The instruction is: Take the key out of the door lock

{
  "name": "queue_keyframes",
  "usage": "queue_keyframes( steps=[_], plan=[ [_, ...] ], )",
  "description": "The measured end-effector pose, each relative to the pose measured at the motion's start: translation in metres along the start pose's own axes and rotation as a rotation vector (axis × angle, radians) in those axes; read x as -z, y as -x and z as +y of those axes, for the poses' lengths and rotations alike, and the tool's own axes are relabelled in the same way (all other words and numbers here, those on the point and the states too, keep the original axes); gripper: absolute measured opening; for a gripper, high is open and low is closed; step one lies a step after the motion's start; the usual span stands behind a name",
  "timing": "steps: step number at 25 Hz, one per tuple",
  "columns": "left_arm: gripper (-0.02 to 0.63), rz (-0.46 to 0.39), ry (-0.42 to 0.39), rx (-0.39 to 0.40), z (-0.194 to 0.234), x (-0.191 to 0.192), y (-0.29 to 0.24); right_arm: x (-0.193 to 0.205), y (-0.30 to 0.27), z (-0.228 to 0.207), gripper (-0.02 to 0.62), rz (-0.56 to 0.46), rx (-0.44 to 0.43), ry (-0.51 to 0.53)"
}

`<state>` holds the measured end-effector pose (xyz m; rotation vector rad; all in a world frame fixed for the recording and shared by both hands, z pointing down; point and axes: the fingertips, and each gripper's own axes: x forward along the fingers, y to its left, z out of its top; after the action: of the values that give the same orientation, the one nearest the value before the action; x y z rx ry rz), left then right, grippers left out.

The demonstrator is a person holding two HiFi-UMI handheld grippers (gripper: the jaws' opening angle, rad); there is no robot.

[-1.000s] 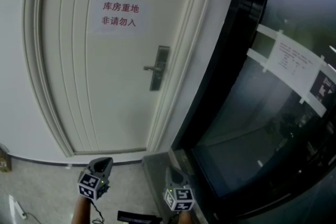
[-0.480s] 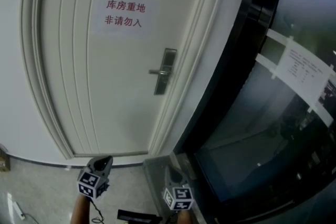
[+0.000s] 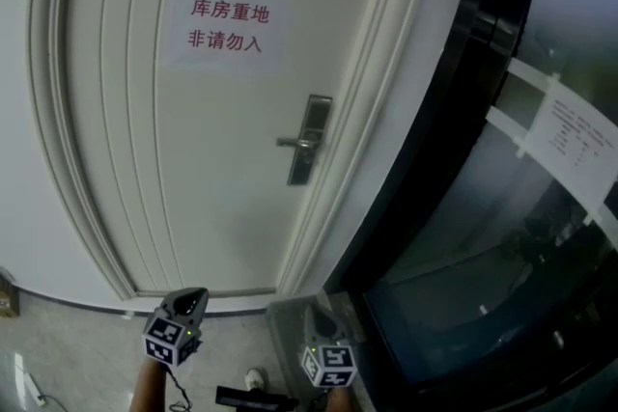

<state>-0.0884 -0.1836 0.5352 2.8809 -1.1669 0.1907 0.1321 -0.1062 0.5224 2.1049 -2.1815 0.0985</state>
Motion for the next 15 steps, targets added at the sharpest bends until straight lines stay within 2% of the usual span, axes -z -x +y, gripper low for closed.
queue_keyframes(
  steps=[15],
  plan=[
    [0.009, 0.006, 0.001, -0.024, 0.035, -0.021, -0.097, -0.018, -0.095, -0.055, 0.006, 0.005, -0.021, -0.006]
  ],
)
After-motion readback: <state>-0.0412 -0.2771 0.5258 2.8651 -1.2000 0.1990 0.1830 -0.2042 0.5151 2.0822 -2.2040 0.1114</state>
